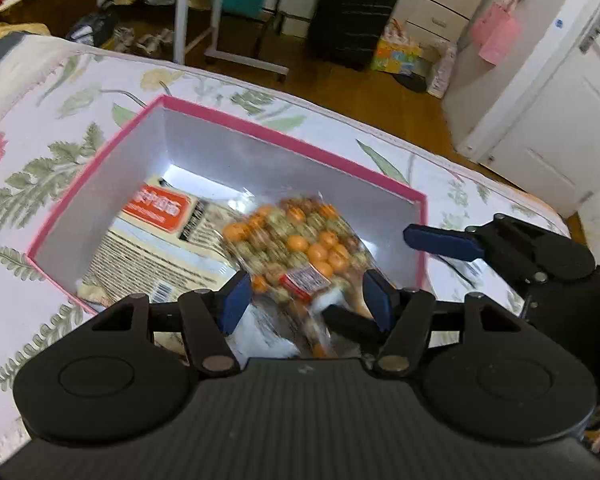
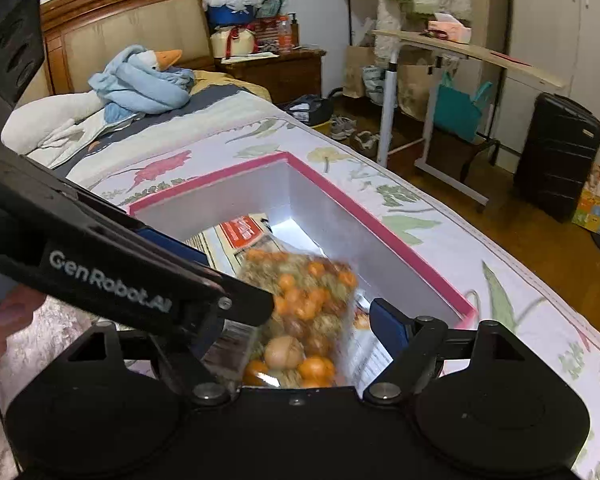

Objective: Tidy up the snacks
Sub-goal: 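Open both grippers and lift them away from the peanut bag, then grasp a white wafer bar with the left gripper while the right gripper grasps another, then carry the wafer bars in both grippers over and into the pink box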

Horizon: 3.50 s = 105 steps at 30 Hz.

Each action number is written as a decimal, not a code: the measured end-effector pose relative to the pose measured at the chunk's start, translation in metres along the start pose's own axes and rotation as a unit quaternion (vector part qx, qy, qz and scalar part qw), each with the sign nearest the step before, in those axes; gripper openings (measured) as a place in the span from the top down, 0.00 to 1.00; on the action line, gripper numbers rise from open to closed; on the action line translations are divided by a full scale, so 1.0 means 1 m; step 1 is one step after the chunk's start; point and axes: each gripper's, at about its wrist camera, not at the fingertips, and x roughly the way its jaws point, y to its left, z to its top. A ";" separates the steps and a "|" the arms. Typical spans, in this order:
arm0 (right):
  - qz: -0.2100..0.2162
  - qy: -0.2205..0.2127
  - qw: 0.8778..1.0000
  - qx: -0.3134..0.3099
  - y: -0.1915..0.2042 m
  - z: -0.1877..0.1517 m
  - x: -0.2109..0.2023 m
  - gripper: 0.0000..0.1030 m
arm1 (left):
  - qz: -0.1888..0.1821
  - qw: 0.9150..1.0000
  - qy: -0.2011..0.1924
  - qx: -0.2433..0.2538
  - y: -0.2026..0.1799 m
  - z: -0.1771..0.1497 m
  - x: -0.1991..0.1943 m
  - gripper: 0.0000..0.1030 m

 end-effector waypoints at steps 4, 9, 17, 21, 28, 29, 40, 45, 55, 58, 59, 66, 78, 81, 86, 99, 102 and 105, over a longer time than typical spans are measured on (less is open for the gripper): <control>-0.010 -0.001 1.000 0.004 -0.003 -0.012 -0.022 0.20 | -0.030 1.000 0.010 0.004 -0.004 -0.007 -0.011 0.45; -0.025 -0.021 0.999 0.024 -0.012 -0.032 -0.064 0.22 | -0.041 0.999 0.002 0.033 -0.021 -0.013 -0.030 0.49; -0.057 -0.027 0.991 0.115 -0.066 -0.060 -0.116 0.34 | -0.087 0.994 0.000 0.069 -0.070 -0.018 -0.044 0.58; -0.079 -0.019 0.987 0.141 -0.087 -0.076 -0.119 0.42 | -0.102 0.991 0.010 0.082 -0.105 -0.021 -0.029 0.58; -0.101 -0.004 0.988 0.115 -0.122 -0.106 -0.084 0.42 | -0.097 0.993 0.015 0.061 -0.149 -0.025 0.025 0.58; -0.101 -0.003 0.989 0.111 -0.127 -0.109 -0.076 0.42 | -0.098 0.994 0.013 0.055 -0.153 -0.025 0.033 0.58; -0.110 0.031 0.991 0.071 -0.178 -0.127 0.006 0.38 | -0.071 0.997 0.024 -0.022 -0.176 -0.011 0.150 0.58; -0.105 0.039 0.990 0.083 -0.182 -0.137 0.014 0.37 | -0.077 0.995 0.045 -0.051 -0.167 -0.015 0.179 0.58; -0.057 0.042 0.983 0.167 -0.152 -0.151 -0.006 0.50 | -0.099 0.991 0.052 -0.070 -0.156 -0.031 0.187 0.57; -0.070 0.044 0.980 0.180 -0.143 -0.151 -0.008 0.51 | -0.088 0.994 0.054 -0.046 -0.160 -0.032 0.182 0.64; -0.070 0.046 0.978 0.190 -0.141 -0.151 -0.009 0.51 | -0.085 0.994 0.056 -0.036 -0.160 -0.033 0.179 0.67; -0.086 0.071 0.969 0.222 -0.117 -0.152 -0.025 0.51 | -0.088 0.992 0.087 0.009 -0.162 -0.043 0.154 0.67; -0.084 0.045 0.960 0.263 -0.066 -0.146 -0.080 0.51 | -0.081 0.992 0.076 0.062 -0.168 -0.064 0.070 0.67; -0.084 0.041 0.962 0.256 -0.050 -0.140 -0.091 0.51 | -0.081 0.992 0.070 0.066 -0.164 -0.068 0.046 0.67; -0.087 0.021 0.969 0.232 -0.025 -0.125 -0.110 0.51 | -0.089 0.992 0.053 0.071 -0.155 -0.067 0.009 0.67; -0.066 -0.002 0.987 0.143 0.027 -0.072 -0.105 0.51 | -0.077 0.996 -0.001 0.040 -0.094 -0.055 -0.049 0.67; -0.056 -0.007 0.991 0.119 0.036 -0.054 -0.094 0.51 | -0.068 0.997 -0.015 0.024 -0.075 -0.047 -0.055 0.67; -0.049 -0.010 0.995 0.091 0.044 -0.034 -0.079 0.51 | -0.064 0.998 -0.029 0.007 -0.051 -0.035 -0.060 0.67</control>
